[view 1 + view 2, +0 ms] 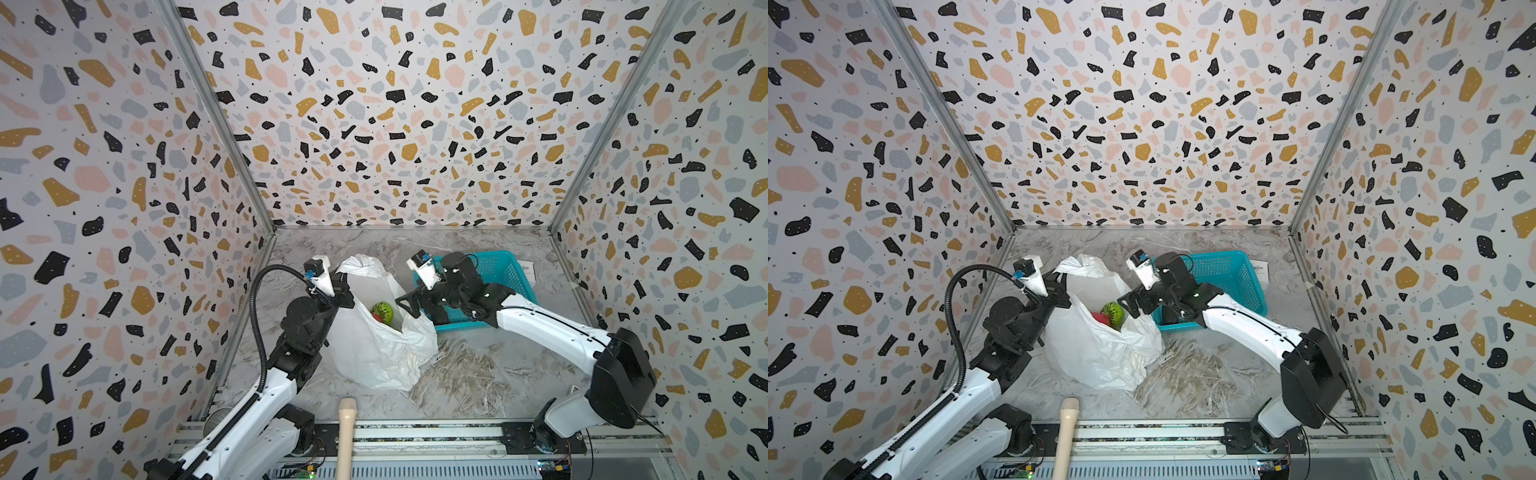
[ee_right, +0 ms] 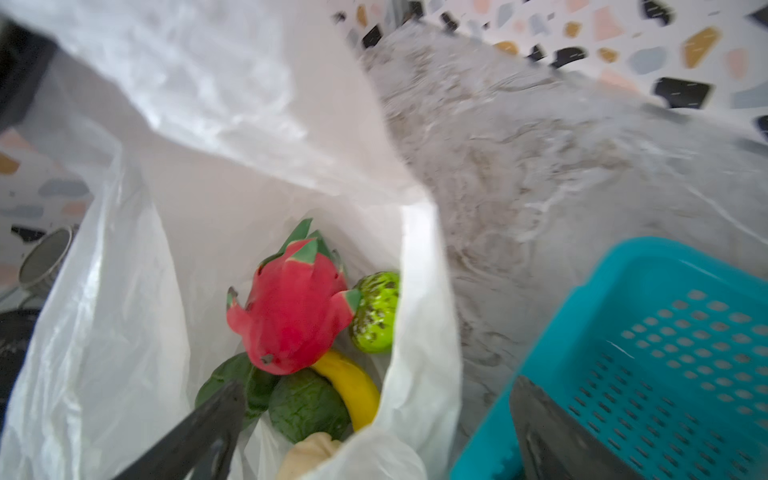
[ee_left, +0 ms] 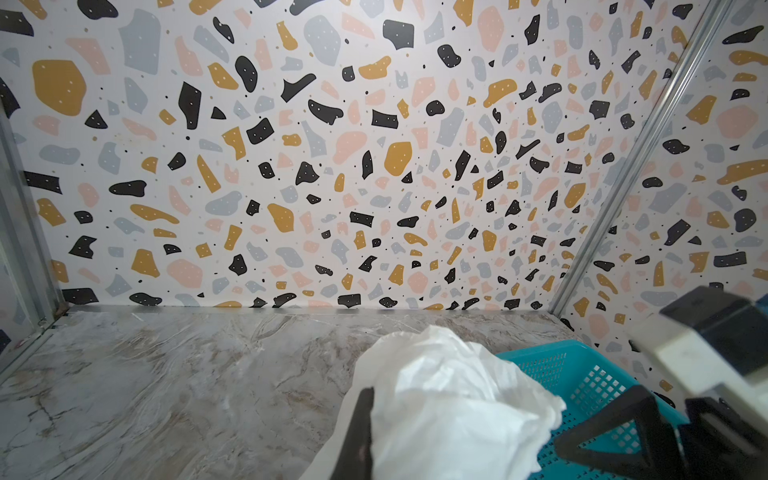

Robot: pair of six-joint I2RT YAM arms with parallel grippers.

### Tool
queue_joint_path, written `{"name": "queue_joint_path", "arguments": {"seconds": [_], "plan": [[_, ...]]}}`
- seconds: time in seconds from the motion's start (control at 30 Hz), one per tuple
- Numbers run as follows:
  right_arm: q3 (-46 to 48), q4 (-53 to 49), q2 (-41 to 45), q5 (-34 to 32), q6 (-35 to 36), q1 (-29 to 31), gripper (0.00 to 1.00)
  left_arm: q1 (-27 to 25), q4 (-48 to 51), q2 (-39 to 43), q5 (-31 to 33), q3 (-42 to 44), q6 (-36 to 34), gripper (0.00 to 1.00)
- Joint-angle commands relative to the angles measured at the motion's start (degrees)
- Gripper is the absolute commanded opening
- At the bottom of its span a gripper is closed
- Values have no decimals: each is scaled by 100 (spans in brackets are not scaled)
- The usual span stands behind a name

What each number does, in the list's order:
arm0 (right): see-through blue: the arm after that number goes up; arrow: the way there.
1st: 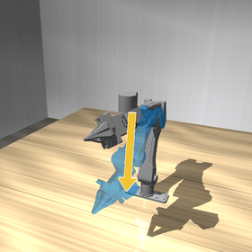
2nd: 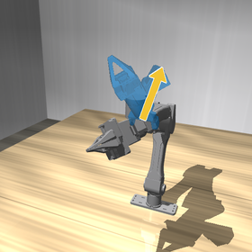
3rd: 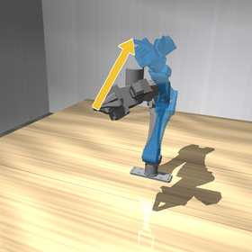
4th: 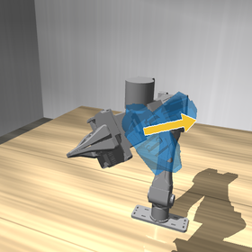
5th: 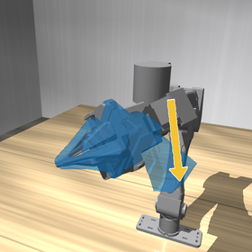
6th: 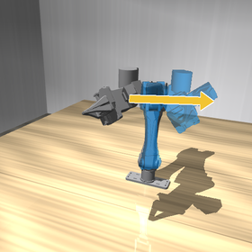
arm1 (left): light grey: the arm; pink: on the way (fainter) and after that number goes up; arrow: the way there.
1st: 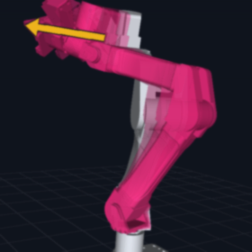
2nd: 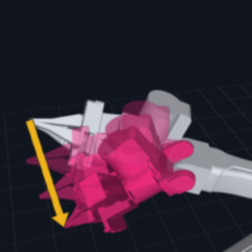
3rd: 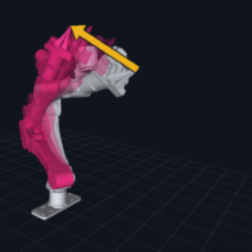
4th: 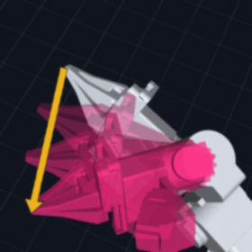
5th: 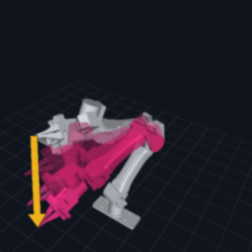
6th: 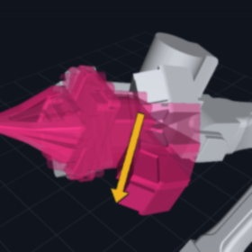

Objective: Place the fruits into the plastic bag
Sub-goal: 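Move the right gripper into the basket and grasp the dark brown fruit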

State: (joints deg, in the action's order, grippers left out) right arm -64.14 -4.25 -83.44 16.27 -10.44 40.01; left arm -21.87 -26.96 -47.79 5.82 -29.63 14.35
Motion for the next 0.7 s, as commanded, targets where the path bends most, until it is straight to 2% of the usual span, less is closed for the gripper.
{"name": "queue_joint_path", "arguments": {"seconds": [0.0,0.1,0.23,0.4,0.67], "plan": [[303,439,510,-264,-662,-459,99,20,-125,77,85,-9,-38,0],[421,131,505,-633,-858,-759,100,24,-125,61,85,-9,-40,0],[69,-836,-20,-900,-792,-830,99,25,-134,51,77,-10,-37,0],[-357,-1868,-894,-787,-767,-833,97,24,-143,53,86,-10,-29,0],[-587,-2461,-1787,-278,-786,-743,92,20,-108,68,85,4,-68,0]]}}
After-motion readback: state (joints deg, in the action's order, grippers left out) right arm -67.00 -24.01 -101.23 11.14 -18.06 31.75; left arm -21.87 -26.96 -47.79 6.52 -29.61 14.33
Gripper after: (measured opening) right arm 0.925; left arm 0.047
